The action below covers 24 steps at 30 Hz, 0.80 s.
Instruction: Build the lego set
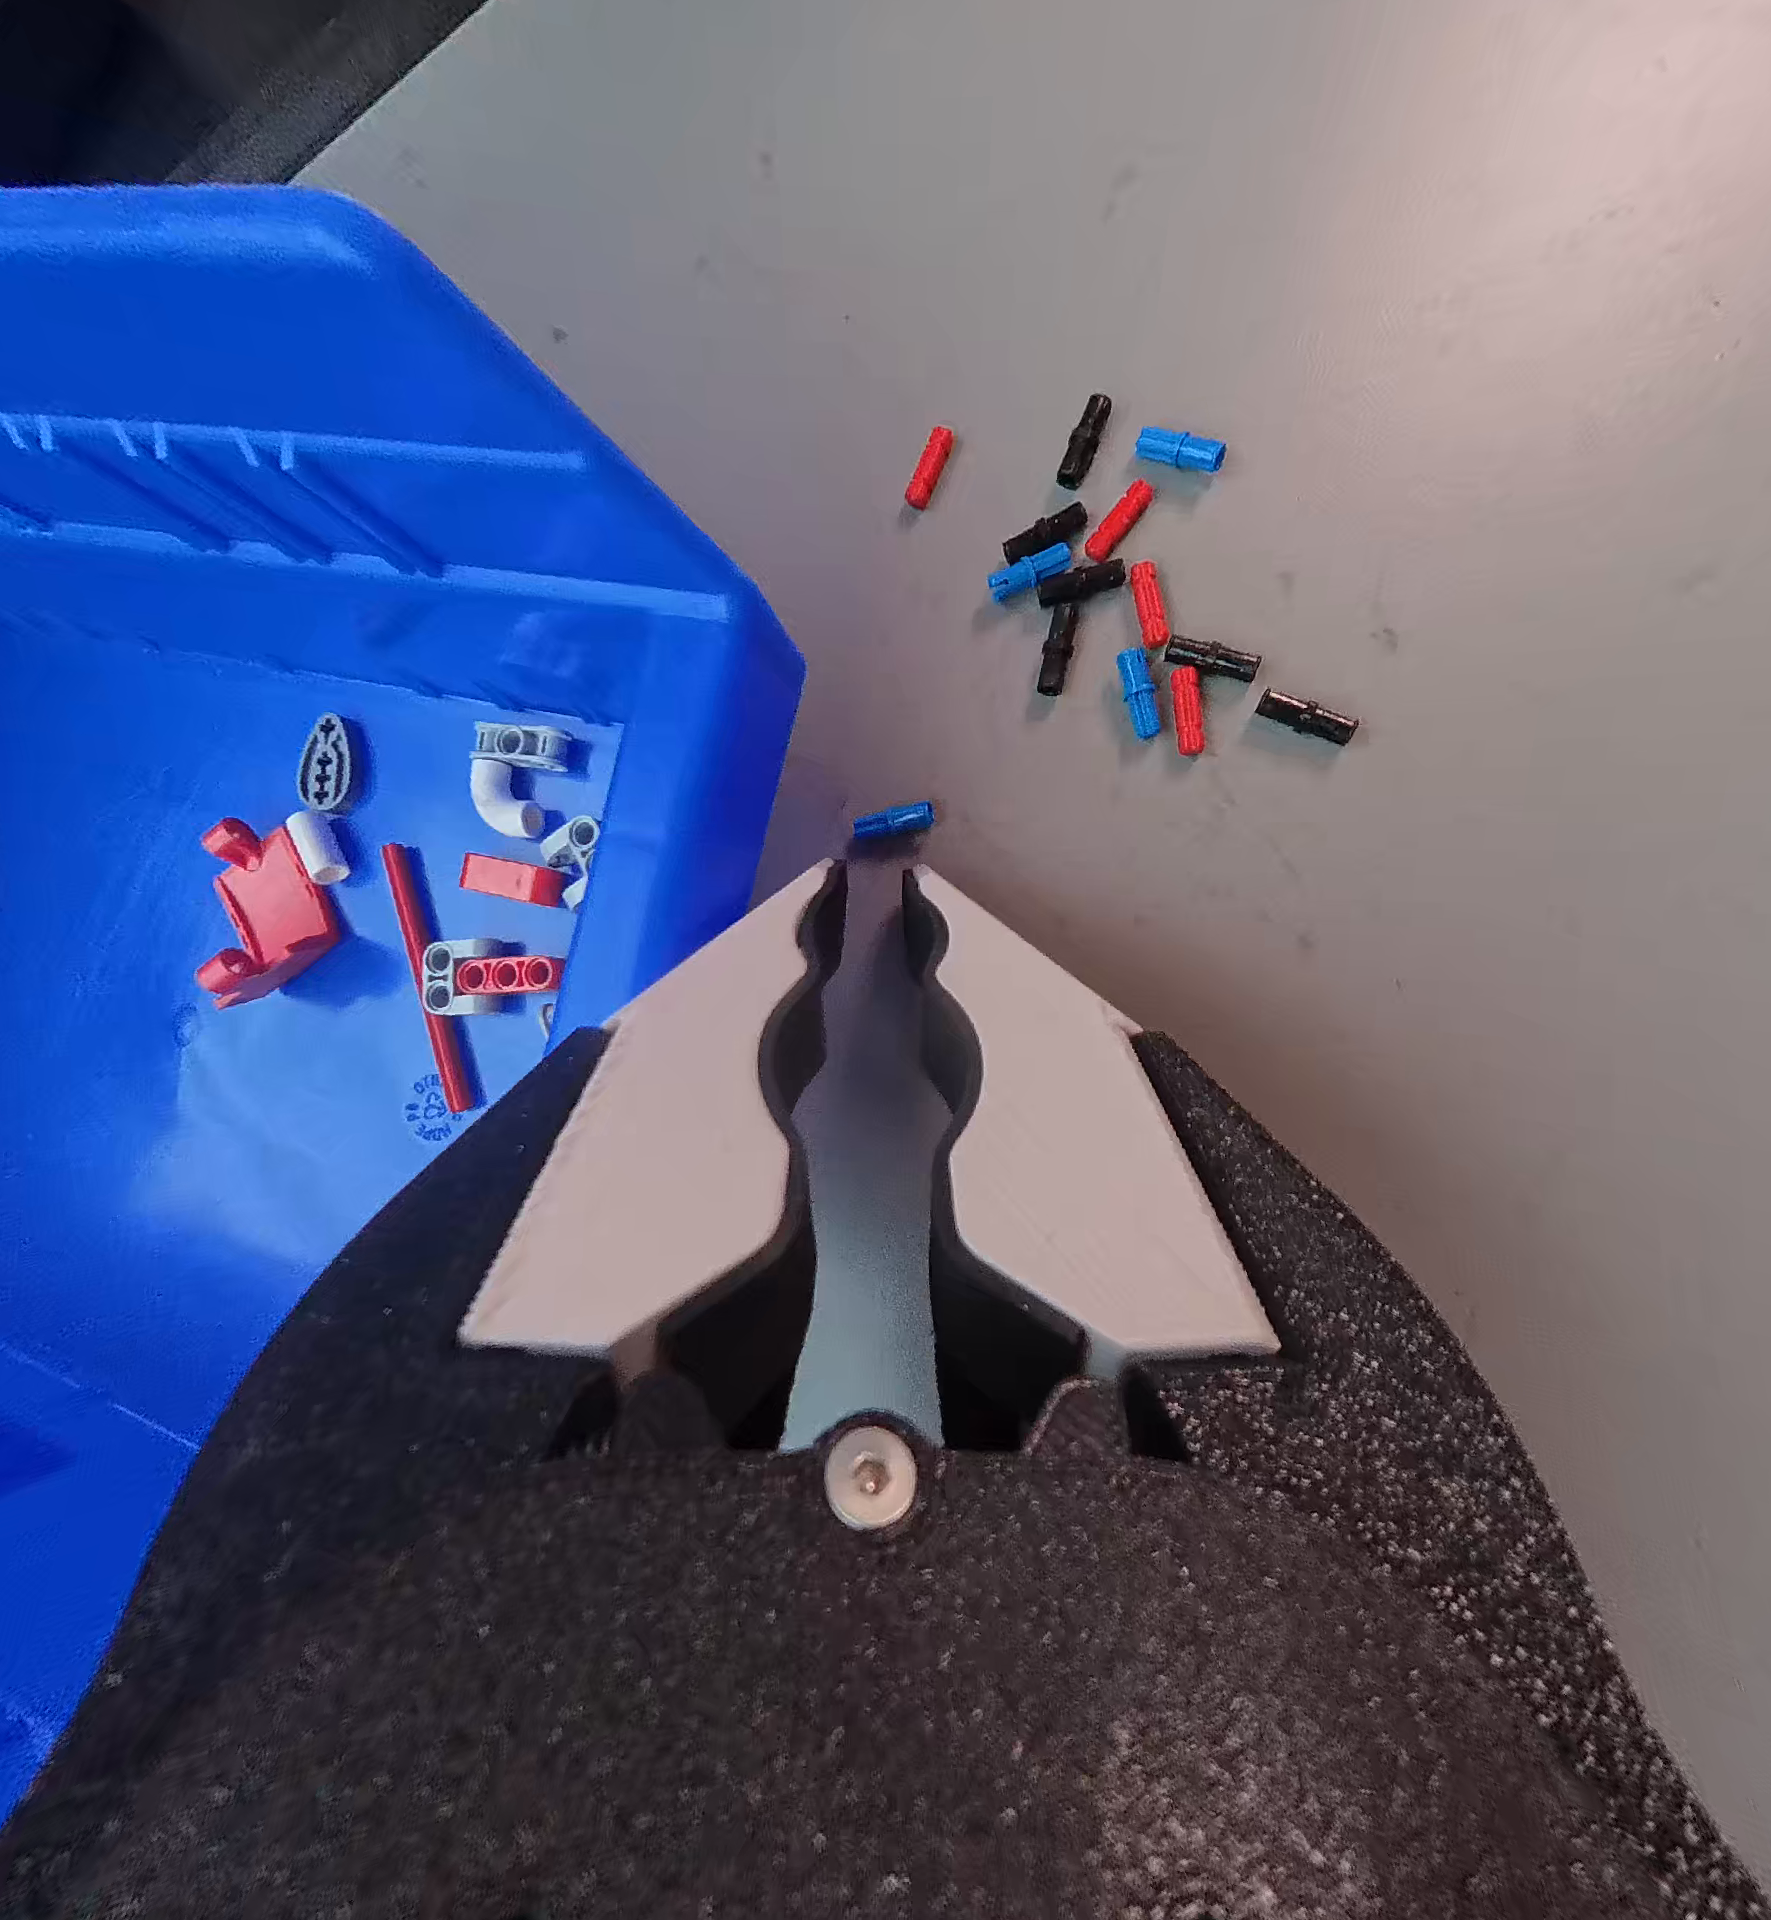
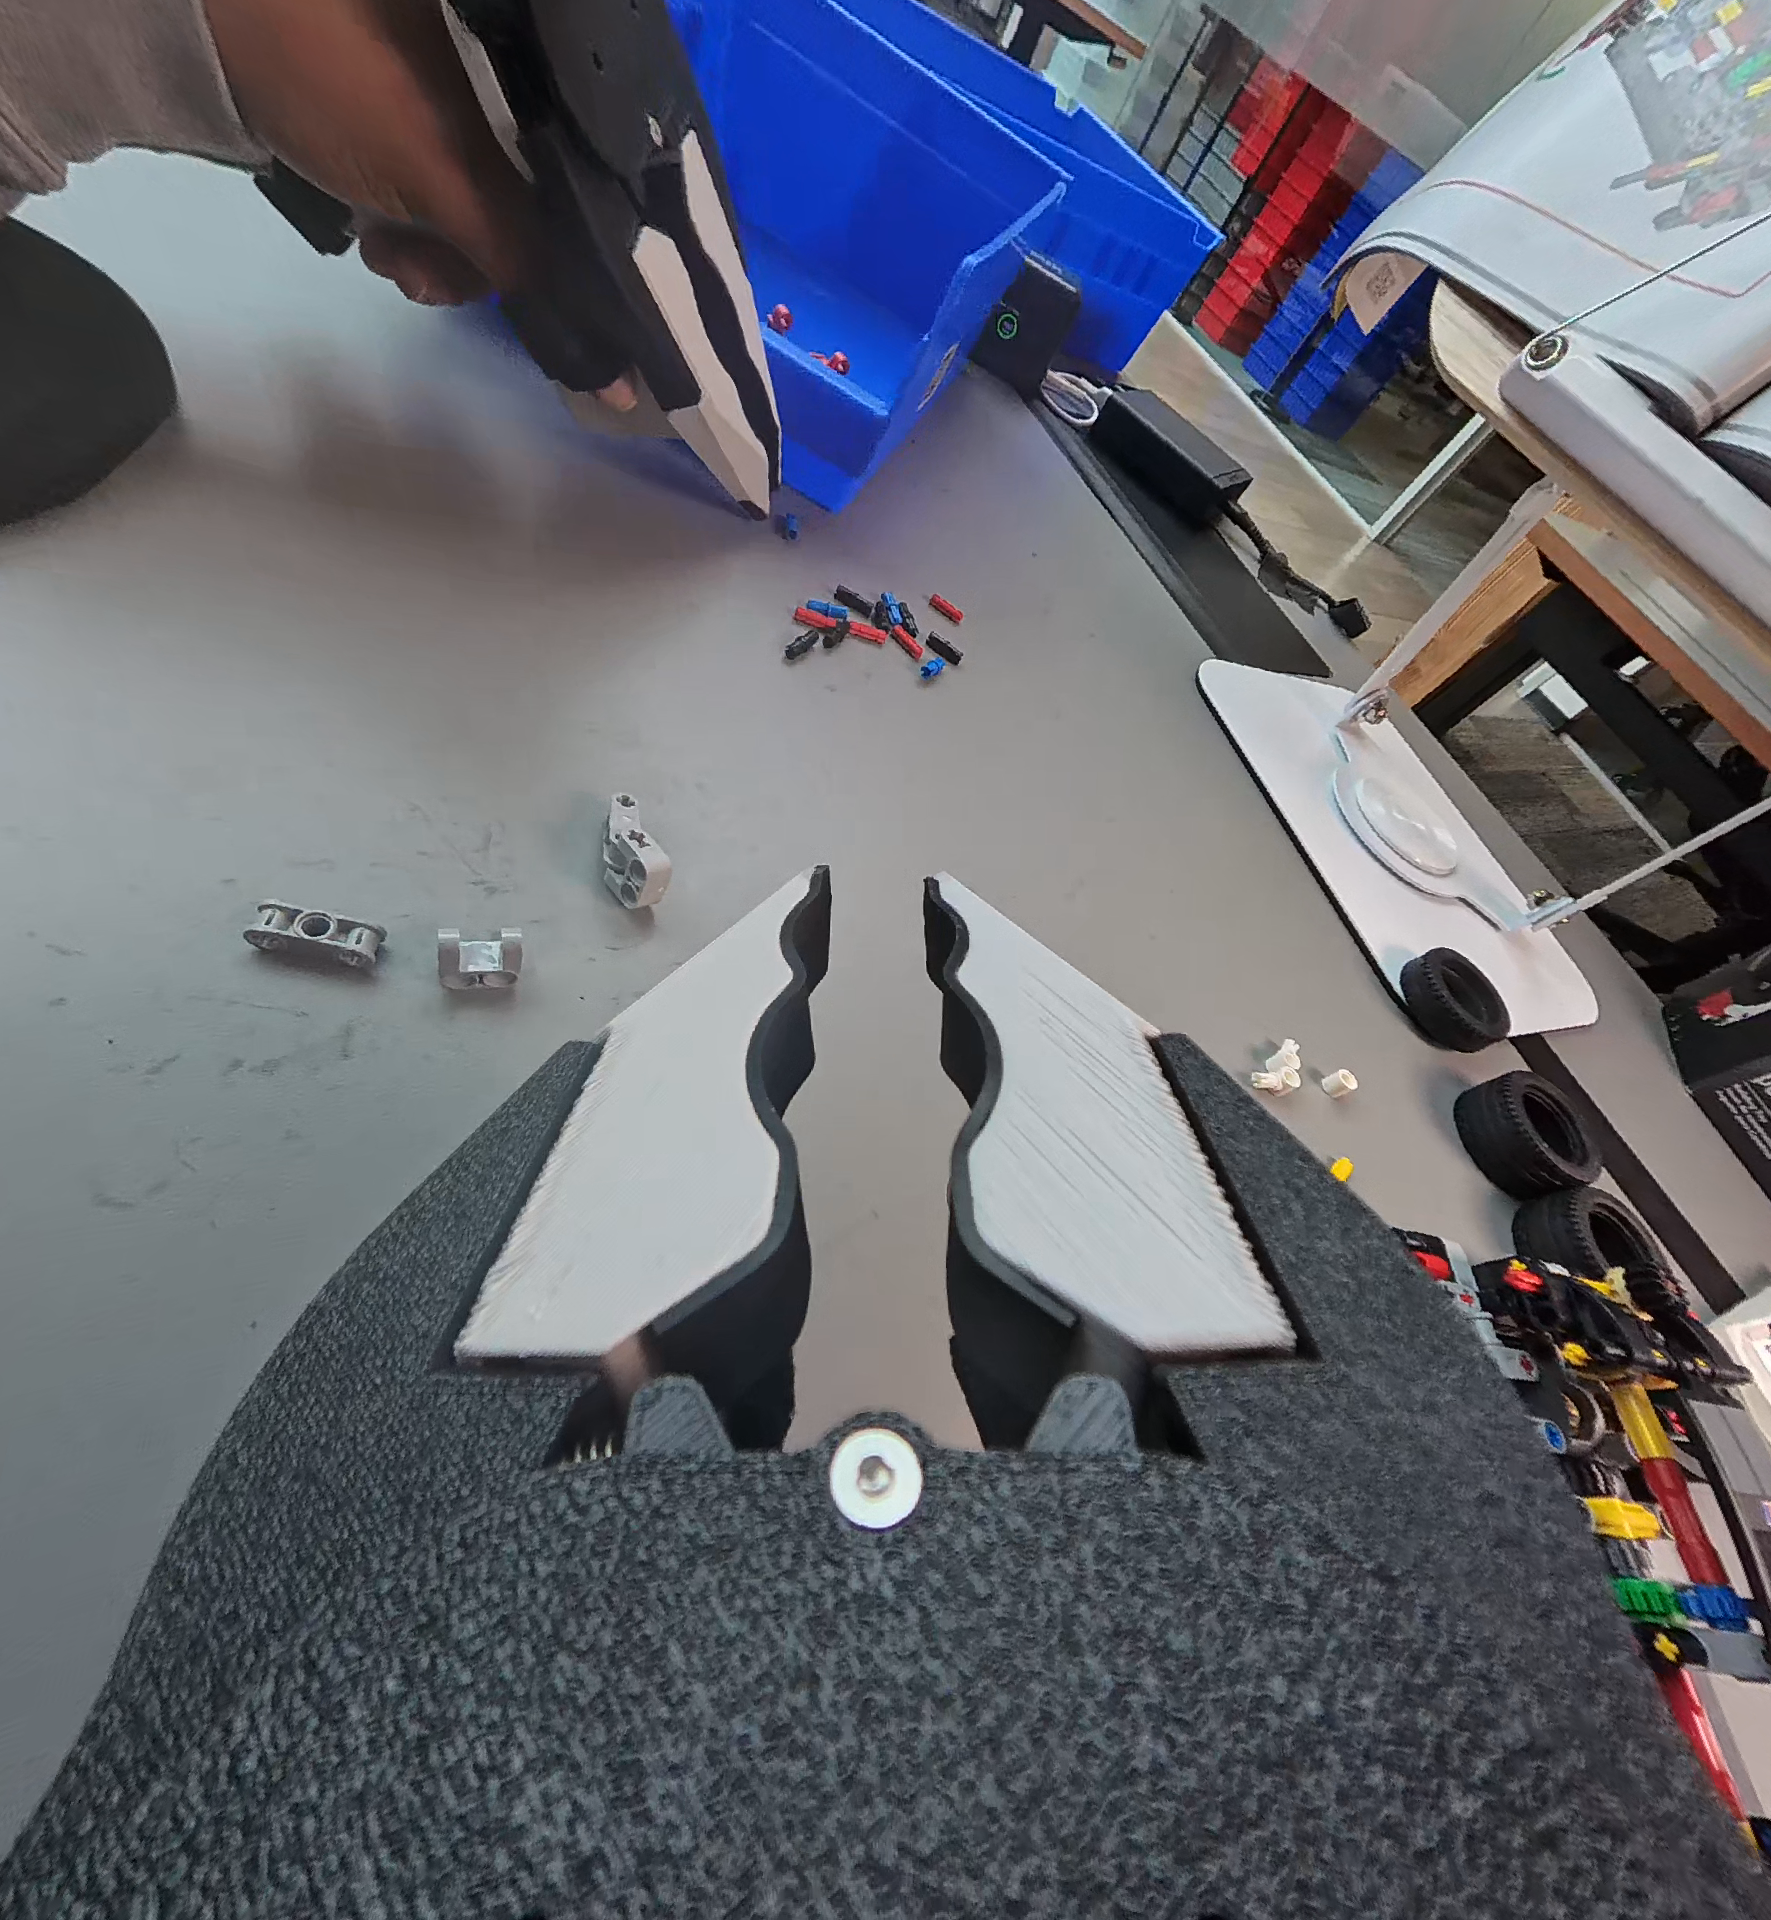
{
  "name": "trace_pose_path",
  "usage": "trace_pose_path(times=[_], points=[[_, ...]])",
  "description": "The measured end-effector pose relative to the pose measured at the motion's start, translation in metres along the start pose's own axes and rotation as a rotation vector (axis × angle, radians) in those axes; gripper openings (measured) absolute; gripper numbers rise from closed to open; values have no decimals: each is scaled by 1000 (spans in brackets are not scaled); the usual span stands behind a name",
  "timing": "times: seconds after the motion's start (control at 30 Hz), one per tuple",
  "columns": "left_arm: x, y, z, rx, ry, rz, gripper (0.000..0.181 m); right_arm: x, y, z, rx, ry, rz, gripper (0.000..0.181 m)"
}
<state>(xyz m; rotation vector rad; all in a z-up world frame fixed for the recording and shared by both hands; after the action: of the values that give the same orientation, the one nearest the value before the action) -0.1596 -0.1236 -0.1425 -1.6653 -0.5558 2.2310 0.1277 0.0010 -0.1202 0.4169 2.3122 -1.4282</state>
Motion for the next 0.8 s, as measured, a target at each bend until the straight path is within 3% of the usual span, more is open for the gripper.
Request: trace_pose_path(times=[0.17, 0.47, 0.67, 0.8], points=[[5, -5, -2, -11, 13, -8, 11, -1, -1, -1, 6, 2, -4, 15], [19, -22, -11, 60, -11, -62, 0, -3, -3, 0, -7, 5, -11, 15], [23, -29, -20, 103, 69, -163, 4, -3, -3, 0, -9, 5, -9, 15], [3, -34, -21, 91, 53, -291, 10, -4, -1, 0, 11, -42, 1, 15]])
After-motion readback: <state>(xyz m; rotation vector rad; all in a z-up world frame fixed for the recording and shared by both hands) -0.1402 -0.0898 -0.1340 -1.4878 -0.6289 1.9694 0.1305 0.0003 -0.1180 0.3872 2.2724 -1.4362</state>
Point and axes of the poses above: each gripper's, where its closed fingertips meet, x out along the fingers, y out of its underside, z = x × y across the jaws, the point moved 10 cm from there along -x, back along the fingers, and after that the axes turned 9 degrees about z, right-handed, at the moved point
